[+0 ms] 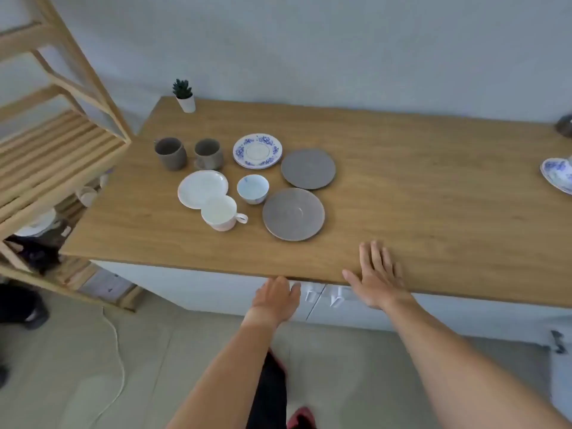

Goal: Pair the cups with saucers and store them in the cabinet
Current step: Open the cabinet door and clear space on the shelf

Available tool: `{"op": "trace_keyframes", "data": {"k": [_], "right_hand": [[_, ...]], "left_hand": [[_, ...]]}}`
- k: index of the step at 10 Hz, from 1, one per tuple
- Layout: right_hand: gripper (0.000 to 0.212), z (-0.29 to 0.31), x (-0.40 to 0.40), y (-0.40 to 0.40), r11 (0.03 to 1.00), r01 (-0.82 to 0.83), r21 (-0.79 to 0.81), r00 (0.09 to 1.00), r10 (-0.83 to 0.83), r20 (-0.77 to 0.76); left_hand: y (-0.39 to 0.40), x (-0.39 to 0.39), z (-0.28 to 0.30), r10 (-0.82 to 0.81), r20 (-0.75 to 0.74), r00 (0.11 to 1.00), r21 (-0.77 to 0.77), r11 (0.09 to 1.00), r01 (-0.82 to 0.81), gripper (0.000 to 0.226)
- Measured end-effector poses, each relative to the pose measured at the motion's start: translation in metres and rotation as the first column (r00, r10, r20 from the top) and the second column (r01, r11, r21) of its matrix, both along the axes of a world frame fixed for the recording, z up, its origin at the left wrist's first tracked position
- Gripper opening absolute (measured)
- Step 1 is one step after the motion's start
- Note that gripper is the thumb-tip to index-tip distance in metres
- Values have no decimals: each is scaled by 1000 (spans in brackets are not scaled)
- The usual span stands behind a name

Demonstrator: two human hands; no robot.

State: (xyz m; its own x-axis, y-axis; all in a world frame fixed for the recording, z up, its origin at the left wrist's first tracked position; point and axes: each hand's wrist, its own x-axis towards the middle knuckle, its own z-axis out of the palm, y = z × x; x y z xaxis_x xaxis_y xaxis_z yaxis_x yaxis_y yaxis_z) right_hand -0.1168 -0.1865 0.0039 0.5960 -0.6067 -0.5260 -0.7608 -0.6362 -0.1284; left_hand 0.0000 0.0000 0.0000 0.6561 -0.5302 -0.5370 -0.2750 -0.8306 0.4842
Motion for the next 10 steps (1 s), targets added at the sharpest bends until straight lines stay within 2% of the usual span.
{"op": "trace_keyframes", "data": {"k": [1, 2, 4, 5, 7, 8, 9, 10], "right_hand": [[78, -10, -6, -5, 999, -34, -31, 999, 35, 39], [77, -17, -7, -5, 999, -42, -32, 994, 45, 103], [77, -22, -8, -11, 999, -38, -16, 991, 40, 125], [78, -23, -8, -12, 999, -34, -16, 992, 36, 124], [79, -23, -7, -18, 998, -52, -32, 994, 55, 94], [78, -25, -16, -1, 997, 11, -82, 987, 3, 161], [82, -38, -47, 55, 989, 33, -145, 938, 20, 347], [82, -63, -87, 124, 983, -131, -125, 944, 163, 287]], "left_hand": [[-19, -13, -24, 48, -99, 994, 20, 999, -46, 48], [-41, -28, -40, 100, -155, 983, -44, 993, -108, 39], [-59, -41, -62, 259, -143, 955, -62, 961, -270, 39], [-57, -49, -63, 251, -123, 960, -40, 965, -258, 38], [-17, -81, -57, 135, -64, 989, 63, 989, -131, 30], [15, -101, -55, 61, -60, 996, 69, 996, -57, 31], [55, -119, -58, -21, -37, 999, 81, 996, 24, 31], [108, -137, -59, -102, -26, 994, 99, 990, 104, 31]]}}
